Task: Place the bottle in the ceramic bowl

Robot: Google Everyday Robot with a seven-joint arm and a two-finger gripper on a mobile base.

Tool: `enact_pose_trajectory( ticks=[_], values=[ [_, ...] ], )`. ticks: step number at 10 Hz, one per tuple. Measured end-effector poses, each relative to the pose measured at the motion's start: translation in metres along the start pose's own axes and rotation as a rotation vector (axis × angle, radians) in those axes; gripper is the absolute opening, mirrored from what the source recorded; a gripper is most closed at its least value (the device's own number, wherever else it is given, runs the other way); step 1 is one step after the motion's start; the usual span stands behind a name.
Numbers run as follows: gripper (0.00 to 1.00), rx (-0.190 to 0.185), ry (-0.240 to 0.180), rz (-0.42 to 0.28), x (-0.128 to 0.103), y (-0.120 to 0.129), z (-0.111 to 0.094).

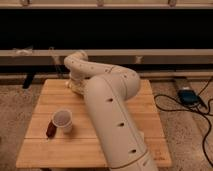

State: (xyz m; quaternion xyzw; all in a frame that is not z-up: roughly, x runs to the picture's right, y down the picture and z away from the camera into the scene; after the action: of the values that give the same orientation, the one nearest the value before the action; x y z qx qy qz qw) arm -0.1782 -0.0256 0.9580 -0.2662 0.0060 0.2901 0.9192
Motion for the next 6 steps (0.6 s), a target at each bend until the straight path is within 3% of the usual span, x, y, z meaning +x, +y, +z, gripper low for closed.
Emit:
enact_pose_trajectory(
  ticks=[1,2,4,6],
  values=[
    [0.06,0.017,0.007,-0.001,0.007,-0.003,-0.023],
    [0.02,0.032,0.012,-0.003,0.012,-0.006,-0.037],
    [0.0,0.068,0.032,0.001,0.037,-0.011,-0.071],
    [0.0,0.082,0.048,0.014,0.065,-0.009,-0.09]
  ],
)
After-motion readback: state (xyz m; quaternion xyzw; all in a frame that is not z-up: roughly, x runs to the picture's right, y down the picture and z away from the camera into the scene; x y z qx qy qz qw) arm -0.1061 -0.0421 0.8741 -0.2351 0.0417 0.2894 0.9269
